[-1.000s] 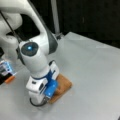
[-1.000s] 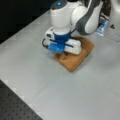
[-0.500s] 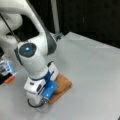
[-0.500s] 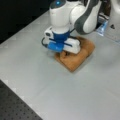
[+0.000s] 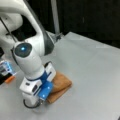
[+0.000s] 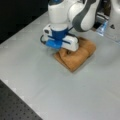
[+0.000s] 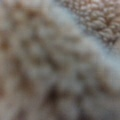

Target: Folding a towel twice

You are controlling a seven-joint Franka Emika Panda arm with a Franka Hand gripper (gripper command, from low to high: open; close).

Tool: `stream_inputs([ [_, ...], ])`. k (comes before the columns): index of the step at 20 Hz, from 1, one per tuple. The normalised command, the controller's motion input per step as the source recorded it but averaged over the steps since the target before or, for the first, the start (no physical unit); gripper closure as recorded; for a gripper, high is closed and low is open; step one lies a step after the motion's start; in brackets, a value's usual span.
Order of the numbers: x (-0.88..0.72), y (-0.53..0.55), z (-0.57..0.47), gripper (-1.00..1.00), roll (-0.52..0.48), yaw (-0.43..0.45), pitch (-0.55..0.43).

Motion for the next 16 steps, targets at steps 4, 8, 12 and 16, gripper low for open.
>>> stream_inputs([
  [4,-0.18,-0.07,0.34,-1.00,-0.145,0.043,0.141],
  [8,-0.17,0.04,0.32,-1.00,-0.144,0.028,0.156],
  [12,-0.14,0.09,0.19,-1.00,-0.109,0.001,0.066],
  [16,-0.19,0.22,0.21,-1.00,-0.061,-0.062,-0.135],
])
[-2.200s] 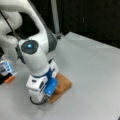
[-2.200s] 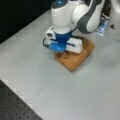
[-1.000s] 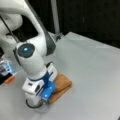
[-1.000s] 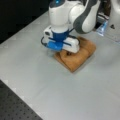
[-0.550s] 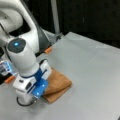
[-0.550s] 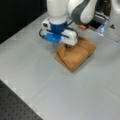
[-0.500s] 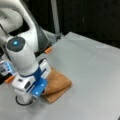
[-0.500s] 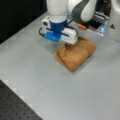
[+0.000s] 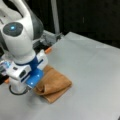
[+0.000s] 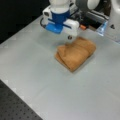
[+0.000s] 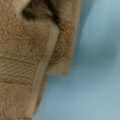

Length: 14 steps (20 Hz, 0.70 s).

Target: Folding a towel twice

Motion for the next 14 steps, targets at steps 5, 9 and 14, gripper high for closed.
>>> stream_inputs([
  [5,-0.33,0.50,0.25,-1.00,0.072,-0.055,-0.182],
  [9,-0.33,0.61,0.19,-1.00,0.113,-0.139,-0.133],
  [14,-0.23,0.47,0.09,-1.00,0.109,-0.163,-0.117],
])
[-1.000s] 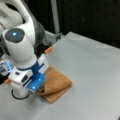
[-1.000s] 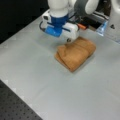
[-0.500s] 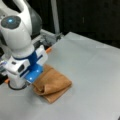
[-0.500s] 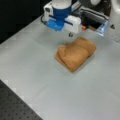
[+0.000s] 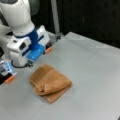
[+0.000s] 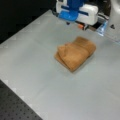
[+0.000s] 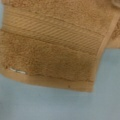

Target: Folding a towel twice

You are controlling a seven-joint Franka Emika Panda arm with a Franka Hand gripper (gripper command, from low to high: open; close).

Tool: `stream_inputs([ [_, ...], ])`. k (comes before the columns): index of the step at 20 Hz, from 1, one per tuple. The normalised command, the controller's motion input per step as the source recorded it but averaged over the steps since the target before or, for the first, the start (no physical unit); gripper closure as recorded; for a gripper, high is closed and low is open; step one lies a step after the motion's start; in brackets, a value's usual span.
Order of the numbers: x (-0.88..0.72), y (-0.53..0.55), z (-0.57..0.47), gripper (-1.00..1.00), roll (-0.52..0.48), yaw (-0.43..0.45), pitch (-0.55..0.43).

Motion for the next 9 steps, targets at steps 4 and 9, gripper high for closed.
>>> stream_inputs([
  [4,-0.10,0.29,0.07,-1.00,0.067,-0.273,0.100],
  [9,0.05,0.28,0.18,-1.00,0.004,-0.173,0.085],
])
